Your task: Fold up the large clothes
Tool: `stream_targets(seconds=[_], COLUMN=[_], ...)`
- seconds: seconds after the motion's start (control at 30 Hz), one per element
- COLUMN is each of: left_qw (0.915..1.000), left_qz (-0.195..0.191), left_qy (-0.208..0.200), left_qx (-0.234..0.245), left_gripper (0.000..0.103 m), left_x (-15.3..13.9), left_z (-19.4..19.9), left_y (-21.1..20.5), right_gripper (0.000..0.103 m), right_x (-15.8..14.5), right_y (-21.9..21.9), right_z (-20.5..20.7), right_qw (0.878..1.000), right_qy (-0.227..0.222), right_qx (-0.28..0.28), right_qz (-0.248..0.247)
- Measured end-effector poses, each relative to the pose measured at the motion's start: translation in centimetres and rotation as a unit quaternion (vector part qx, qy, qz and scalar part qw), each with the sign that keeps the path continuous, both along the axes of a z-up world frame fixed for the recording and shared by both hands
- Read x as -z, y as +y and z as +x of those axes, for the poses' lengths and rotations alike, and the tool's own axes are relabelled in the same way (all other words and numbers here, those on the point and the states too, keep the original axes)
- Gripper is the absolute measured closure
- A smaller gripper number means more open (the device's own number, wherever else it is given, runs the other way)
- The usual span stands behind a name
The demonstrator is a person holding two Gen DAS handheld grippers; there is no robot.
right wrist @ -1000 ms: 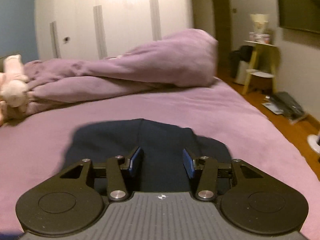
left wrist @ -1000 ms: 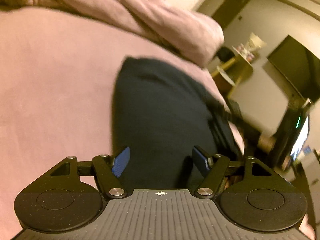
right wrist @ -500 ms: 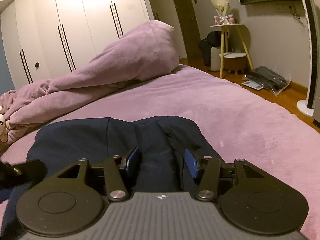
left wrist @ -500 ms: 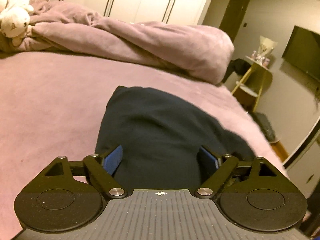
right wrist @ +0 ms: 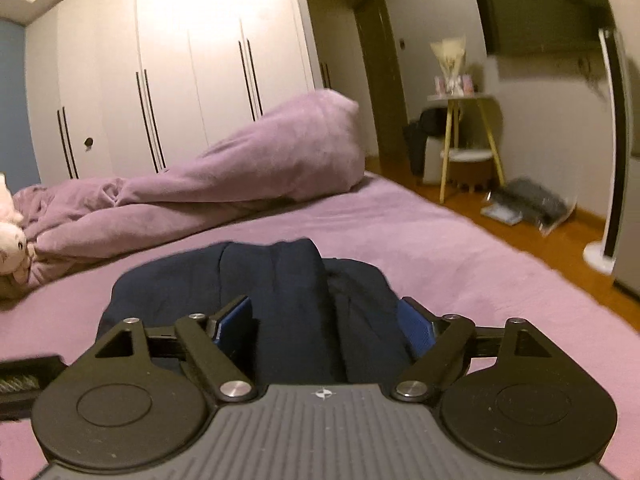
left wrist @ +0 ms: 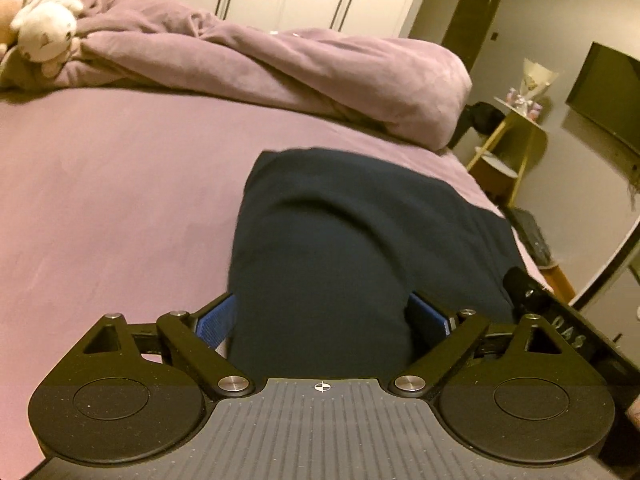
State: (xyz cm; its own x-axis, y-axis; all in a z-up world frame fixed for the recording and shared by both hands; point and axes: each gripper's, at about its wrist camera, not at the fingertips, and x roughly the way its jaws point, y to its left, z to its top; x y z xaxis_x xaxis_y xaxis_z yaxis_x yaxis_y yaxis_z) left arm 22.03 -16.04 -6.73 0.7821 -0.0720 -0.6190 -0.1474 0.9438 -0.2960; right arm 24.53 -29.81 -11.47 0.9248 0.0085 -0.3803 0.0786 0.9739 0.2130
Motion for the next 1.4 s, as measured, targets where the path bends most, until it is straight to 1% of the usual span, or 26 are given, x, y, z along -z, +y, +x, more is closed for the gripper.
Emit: stream_targets(seconds=[0.07,0.13,0.2,0.23,0.27,0.3,0.4,0.53,0.63,0.73,0.97,1.0,1.03,1.07,1.1,1.13,1.2,1.23,1.3,1.33,1.37,1.4], left_qw=[0.9999,0.9993,0.9979,0.9970,0.9965,0.9963,0.9962,0.9966,0.9965,0.9967,0.9966,0.9961,0.9949,0.9930,0.9905,0.9876,0.9817,0.9801,0.9791,0.9782,0.9753,0.9711], left_qz=[-0.016,-0.035,-0.060,-0.069,-0.073,-0.074,-0.057,-0.036,-0.037,-0.029,-0.029,-0.037,-0.055,-0.076,-0.096,-0.117,-0.161,-0.173,-0.181,-0.185,-0.196,-0.212], left_qy=[0.005,0.014,0.021,0.032,0.038,0.042,0.065,0.071,0.072,0.072,0.071,0.075,0.080,0.085,0.090,0.091,0.076,0.069,0.055,0.063,0.073,0.083], left_qx=[-0.001,-0.007,-0.014,-0.014,-0.014,-0.012,0.005,0.023,0.020,0.023,0.030,0.030,0.030,0.034,0.041,0.052,0.066,0.069,0.075,0.071,0.070,0.071], left_gripper=[0.007,0.007,0.007,0.007,0.007,0.007,0.009,0.009,0.007,0.006,0.005,0.005,0.005,0.007,0.009,0.012,0.013,0.013,0.010,0.010,0.010,0.010], left_x=[0.3,0.7,1.0,1.0,0.8,0.7,0.1,0.0,0.3,0.7,1.2,1.2,1.0,0.9,0.7,0.5,0.1,0.0,0.2,0.6,1.2,2.0], left_z=[-1.8,-3.2,-3.9,-4.2,-4.3,-4.4,-4.8,-5.5,-5.7,-5.6,-5.5,-5.5,-5.5,-5.6,-5.6,-5.6,-5.8,-5.9,-5.3,-4.7,-4.0,-3.3], left_y=[0.0,0.2,0.5,0.6,0.7,0.7,0.2,-0.5,-0.4,-0.4,-0.5,-0.3,0.3,0.9,1.7,2.7,5.3,6.2,8.1,8.9,9.6,10.1], right_gripper=[0.021,0.021,0.020,0.020,0.020,0.020,0.019,0.018,0.015,0.012,0.009,0.009,0.009,0.009,0.009,0.007,0.004,0.004,0.004,0.004,0.004,0.004], right_x=[0.5,1.1,1.3,1.5,1.5,1.5,1.4,1.6,2.0,2.3,2.4,2.4,2.3,1.9,1.5,1.1,1.0,1.1,1.6,2.1,2.8,3.6], right_y=[-0.2,-0.6,-0.8,-0.8,-0.8,-0.8,-0.8,-1.0,-1.2,-1.5,-1.3,-1.5,-1.8,-2.5,-3.5,-4.9,-7.8,-9.3,-11.2,-12.1,-12.7,-13.3], right_z=[-1.2,-2.1,-2.5,-2.5,-2.6,-2.7,-2.9,-3.8,-4.5,-4.5,-3.8,-3.6,-3.3,-2.9,-2.4,-2.0,-1.3,-1.0,-0.1,0.6,1.1,1.7], right_qw=[1.000,1.000,1.000,1.000,0.999,0.999,0.999,0.999,0.999,0.998,0.997,0.997,0.997,0.996,0.994,0.988,0.972,0.962,0.949,0.940,0.930,0.918], right_qy=[0.000,-0.001,-0.004,-0.004,-0.003,-0.001,0.005,0.011,0.015,0.023,0.048,0.055,0.069,0.089,0.110,0.133,0.160,0.172,0.198,0.212,0.226,0.238], right_qx=[0.011,0.023,0.030,0.030,0.031,0.032,0.032,0.037,0.042,0.046,0.035,0.030,0.022,0.008,-0.010,-0.031,-0.064,-0.078,-0.091,-0.103,-0.110,-0.120], right_qz=[-0.007,0.001,0.005,0.007,0.008,0.007,0.002,-0.004,-0.018,-0.028,-0.051,-0.046,-0.033,-0.009,0.024,0.071,0.158,0.197,0.230,0.247,0.267,0.294])
